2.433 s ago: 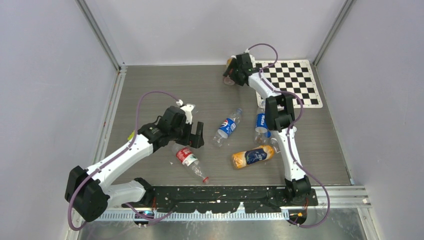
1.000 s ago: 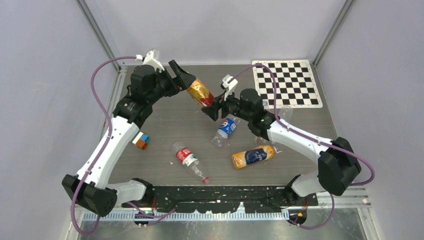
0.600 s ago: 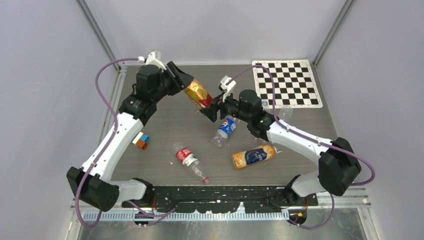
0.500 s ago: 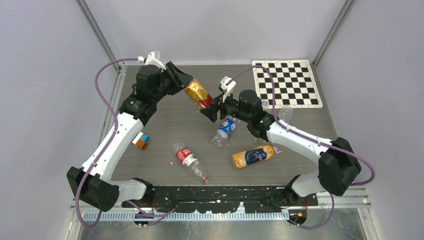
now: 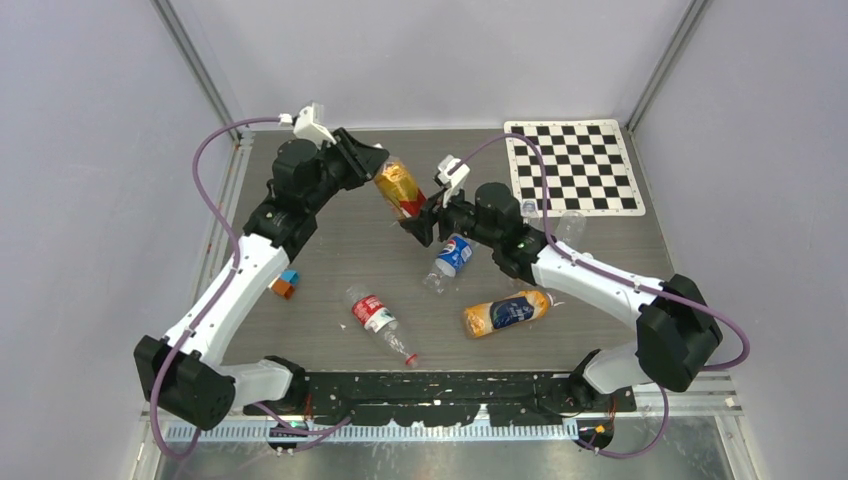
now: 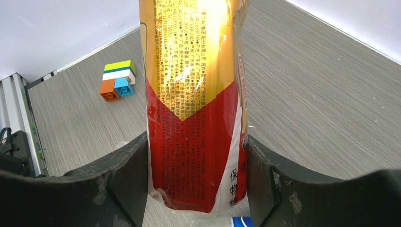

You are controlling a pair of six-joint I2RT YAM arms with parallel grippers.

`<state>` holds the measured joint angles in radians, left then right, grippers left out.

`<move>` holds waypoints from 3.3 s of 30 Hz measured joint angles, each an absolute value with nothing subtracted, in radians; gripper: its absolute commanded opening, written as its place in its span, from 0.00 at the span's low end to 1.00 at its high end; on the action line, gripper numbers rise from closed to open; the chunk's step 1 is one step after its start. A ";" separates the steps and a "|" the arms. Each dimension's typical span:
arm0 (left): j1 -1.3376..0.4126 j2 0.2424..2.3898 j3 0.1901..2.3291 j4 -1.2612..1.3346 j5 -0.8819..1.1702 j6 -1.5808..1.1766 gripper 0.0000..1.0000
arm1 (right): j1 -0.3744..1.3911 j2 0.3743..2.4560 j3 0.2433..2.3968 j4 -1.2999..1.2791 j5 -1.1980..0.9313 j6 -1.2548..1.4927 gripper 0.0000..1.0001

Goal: Screw on the bottle caps

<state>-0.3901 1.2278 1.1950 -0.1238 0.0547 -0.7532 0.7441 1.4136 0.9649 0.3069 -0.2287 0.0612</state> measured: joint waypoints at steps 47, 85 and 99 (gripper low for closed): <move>-0.368 1.885 0.888 1.163 -0.357 -0.069 0.04 | 0.751 0.832 0.657 0.064 0.321 0.013 0.99; -0.364 1.896 0.901 1.135 -0.357 -0.059 0.91 | 0.751 0.838 0.656 0.052 0.321 0.012 0.99; -0.364 1.654 0.777 1.056 -0.336 -0.043 0.99 | 0.751 0.821 0.673 -0.047 0.321 0.035 1.00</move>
<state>-0.3641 1.6543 0.7769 1.0561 -0.3355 -0.0433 0.7506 0.8207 0.6735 -0.0467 0.3206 0.0349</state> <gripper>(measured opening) 0.985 0.995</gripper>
